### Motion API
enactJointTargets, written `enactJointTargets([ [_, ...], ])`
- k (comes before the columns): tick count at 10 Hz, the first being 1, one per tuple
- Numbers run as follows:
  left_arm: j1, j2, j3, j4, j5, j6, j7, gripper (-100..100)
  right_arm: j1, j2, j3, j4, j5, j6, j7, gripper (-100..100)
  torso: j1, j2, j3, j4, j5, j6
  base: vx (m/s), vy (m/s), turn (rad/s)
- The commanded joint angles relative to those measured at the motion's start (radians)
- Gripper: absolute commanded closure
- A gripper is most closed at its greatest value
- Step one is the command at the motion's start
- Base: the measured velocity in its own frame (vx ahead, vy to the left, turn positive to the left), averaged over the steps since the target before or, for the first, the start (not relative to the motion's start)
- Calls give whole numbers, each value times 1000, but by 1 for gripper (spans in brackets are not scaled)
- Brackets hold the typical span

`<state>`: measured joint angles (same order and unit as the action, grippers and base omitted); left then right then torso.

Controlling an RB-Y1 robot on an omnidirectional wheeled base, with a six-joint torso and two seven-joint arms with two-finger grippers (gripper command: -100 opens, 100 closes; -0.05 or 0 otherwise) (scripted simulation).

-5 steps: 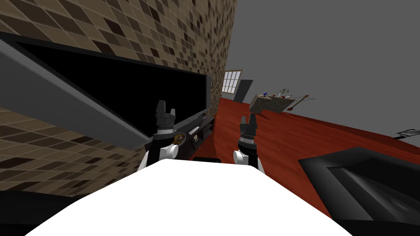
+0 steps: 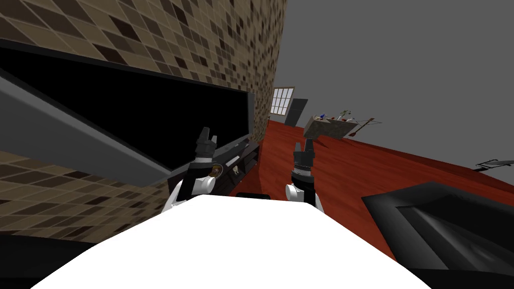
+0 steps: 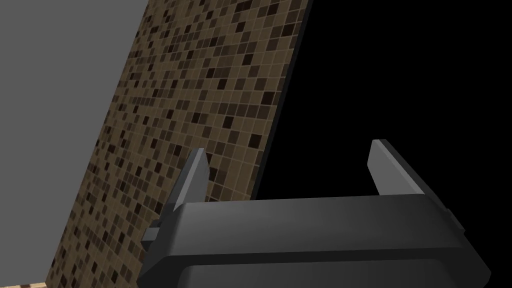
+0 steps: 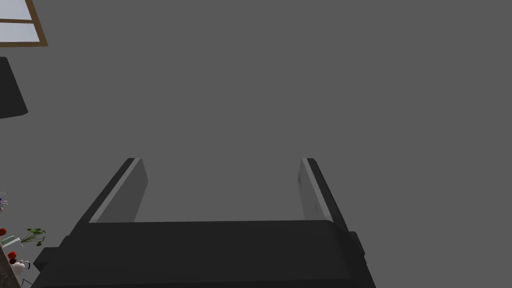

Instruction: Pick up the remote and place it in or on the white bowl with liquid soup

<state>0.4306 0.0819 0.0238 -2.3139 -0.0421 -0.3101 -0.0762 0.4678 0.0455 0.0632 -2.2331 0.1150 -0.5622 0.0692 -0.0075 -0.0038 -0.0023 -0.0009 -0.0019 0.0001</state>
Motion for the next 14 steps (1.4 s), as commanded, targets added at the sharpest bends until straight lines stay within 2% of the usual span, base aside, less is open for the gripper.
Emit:
enactJointTargets([
  [1,-18,35,19,24,21,36,17,-100,0,0,0,0,0,0,0,0,0,0,0,0,0,0,27,-86,-14],
  [3,-48,90,50,73,59,90,46,-100,0,0,0,0,0,0,0,0,-1,-1,0,0,0,0,85,-173,-14],
  [4,-48,90,50,73,59,101,46,-100,0,0,0,0,0,0,0,0,-4,-3,-1,-1,-1,0,79,-129,12],
  [5,-65,117,67,101,79,134,63,-100,0,0,0,0,0,0,0,0,-1,-2,-1,0,0,0,65,-95,-9],
  [6,-65,117,67,101,79,138,63,-100,0,0,0,0,0,0,0,0,1,-1,-1,0,0,0,43,-82,-4],
  [8,-101,168,102,163,122,205,98,-100,0,0,0,0,0,0,0,0,2,-1,0,0,1,0,92,-126,-8],
  [9,-101,168,102,163,122,222,98,-100,0,0,0,0,0,0,0,0,-2,-3,-2,-1,0,0,90,-153,13],
  [10,-121,192,120,198,143,256,116,-100,0,0,0,0,0,0,0,0,-2,-3,-2,-1,0,0,79,-139,-3],
  [11,-121,192,120,198,143,268,116,-100,0,0,0,0,0,0,0,0,-2,-2,-1,0,0,0,46,-93,8],
  [12,-141,214,138,234,165,298,135,-100,0,0,0,0,0,0,0,0,1,0,0,0,0,0,57,-108,-3],
  [13,-141,214,138,234,165,317,135,-100,0,0,0,0,0,0,0,0,1,-1,0,0,0,0,54,-92,3],
  [14,-161,236,156,273,186,355,154,-100,0,0,0,0,0,0,0,0,2,0,0,0,0,0,89,-111,4],
])
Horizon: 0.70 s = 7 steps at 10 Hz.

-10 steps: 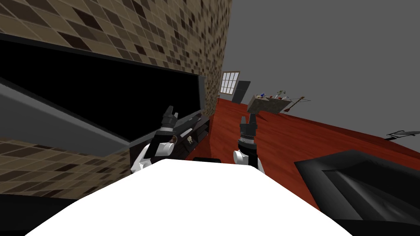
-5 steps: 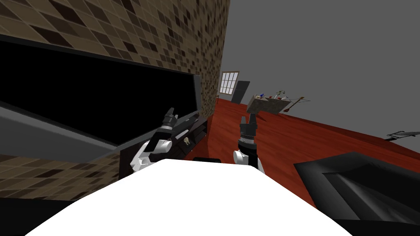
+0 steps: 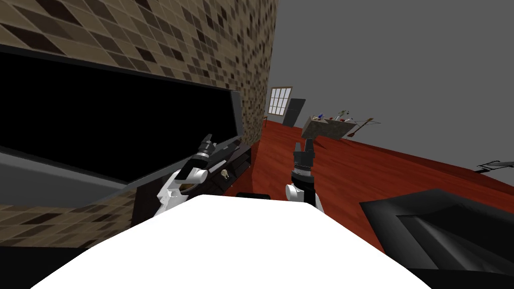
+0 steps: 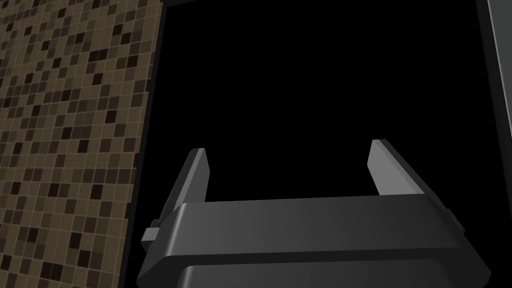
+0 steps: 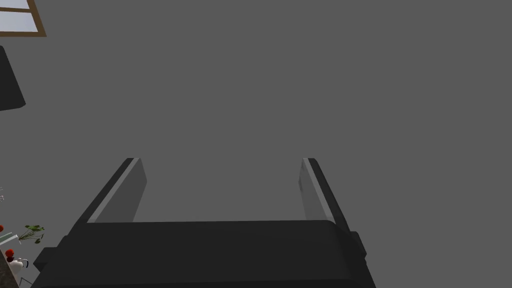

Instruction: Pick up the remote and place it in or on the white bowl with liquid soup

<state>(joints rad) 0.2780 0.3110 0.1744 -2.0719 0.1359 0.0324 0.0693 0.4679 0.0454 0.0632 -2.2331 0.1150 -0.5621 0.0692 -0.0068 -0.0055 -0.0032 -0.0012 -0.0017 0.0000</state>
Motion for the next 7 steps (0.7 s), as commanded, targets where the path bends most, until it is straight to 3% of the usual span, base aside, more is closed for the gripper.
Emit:
enactJointTargets([
  [1,-9,7,5,31,8,26,9,-100,0,0,0,0,0,0,0,0,0,0,0,0,0,0,71,-87,12],
  [4,-50,46,40,112,49,113,48,-100,0,0,0,0,0,0,0,0,2,1,0,0,0,0,64,-93,7],
  [5,-50,46,40,112,49,135,48,-100,0,0,0,0,0,0,0,0,1,1,1,0,0,0,63,-95,14],
  [6,-71,63,57,155,69,163,68,-100,0,0,0,0,0,0,0,0,1,1,1,0,0,0,83,-89,16],
  [7,-71,63,57,155,69,193,68,-100,0,0,0,0,0,0,0,0,1,0,0,0,0,0,79,-70,9],
])
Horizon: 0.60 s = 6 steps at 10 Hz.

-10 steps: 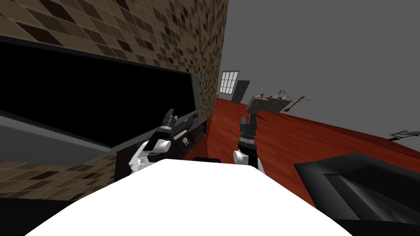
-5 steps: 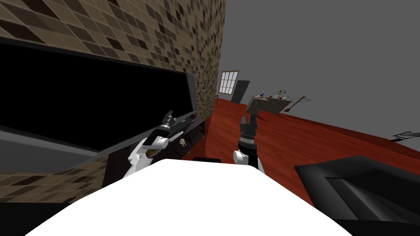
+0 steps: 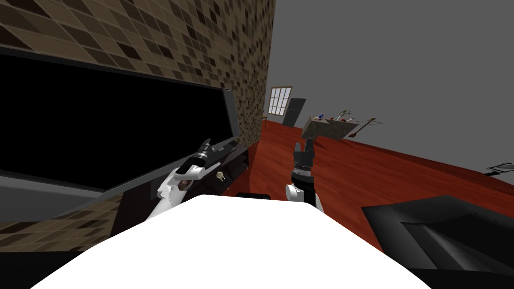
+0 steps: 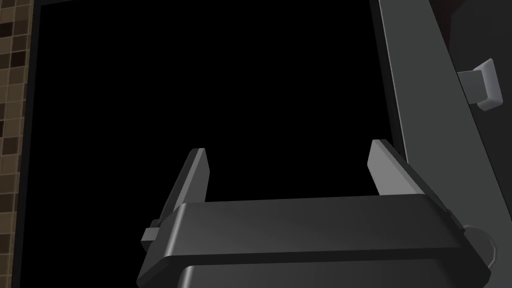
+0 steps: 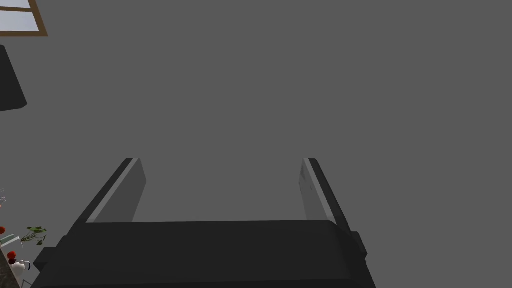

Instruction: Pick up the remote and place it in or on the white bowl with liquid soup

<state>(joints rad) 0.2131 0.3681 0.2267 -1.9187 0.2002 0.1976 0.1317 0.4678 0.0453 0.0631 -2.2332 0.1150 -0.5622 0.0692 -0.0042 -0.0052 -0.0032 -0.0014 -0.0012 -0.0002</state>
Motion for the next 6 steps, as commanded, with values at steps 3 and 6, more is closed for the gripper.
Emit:
enactJointTargets([
  [3,-27,22,21,46,23,86,25,-100,0,0,0,0,0,0,0,0,2,2,1,1,0,0,44,-44,9],
  [6,-49,36,37,91,40,146,44,-100,0,0,0,0,0,0,0,0,1,0,0,0,0,0,62,-54,13],
])
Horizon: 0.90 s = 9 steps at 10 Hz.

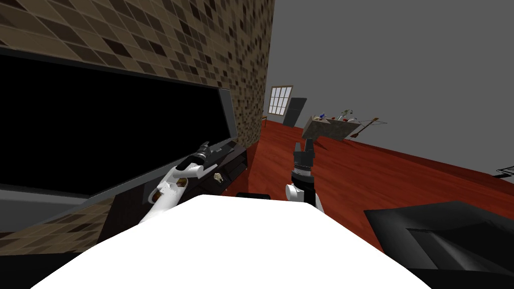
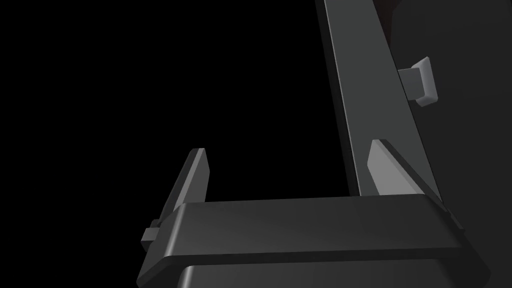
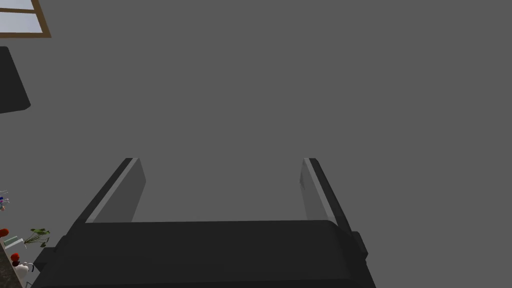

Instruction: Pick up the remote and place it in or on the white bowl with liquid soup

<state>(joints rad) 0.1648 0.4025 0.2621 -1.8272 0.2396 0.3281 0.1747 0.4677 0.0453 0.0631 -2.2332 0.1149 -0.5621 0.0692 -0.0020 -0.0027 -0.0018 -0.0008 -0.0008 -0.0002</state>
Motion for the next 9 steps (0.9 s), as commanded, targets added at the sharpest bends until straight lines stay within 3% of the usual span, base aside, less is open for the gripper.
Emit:
enactJointTargets([
  [1,-21,13,16,44,17,50,19,-100,0,0,0,0,0,0,0,0,0,0,0,0,0,0,41,-53,20],
  [2,-21,13,16,44,17,76,19,-100,0,0,0,0,0,0,0,0,-1,0,0,0,0,0,59,-40,19],
  [3,-42,24,30,84,32,108,37,-100,0,0,0,0,0,0,0,0,0,-1,0,0,0,0,81,-42,28],
  [5,-42,24,30,90,32,136,37,-100,0,0,0,0,0,0,0,0,0,-2,-1,0,0,0,54,-31,8],
  [6,-62,33,42,135,45,175,55,-100,0,0,0,0,0,0,0,0,1,0,0,0,0,0,49,-28,31],
  [9,-82,41,54,180,57,258,72,-100,0,0,0,0,0,0,0,0,1,-2,-1,0,0,0,63,-29,25],
])
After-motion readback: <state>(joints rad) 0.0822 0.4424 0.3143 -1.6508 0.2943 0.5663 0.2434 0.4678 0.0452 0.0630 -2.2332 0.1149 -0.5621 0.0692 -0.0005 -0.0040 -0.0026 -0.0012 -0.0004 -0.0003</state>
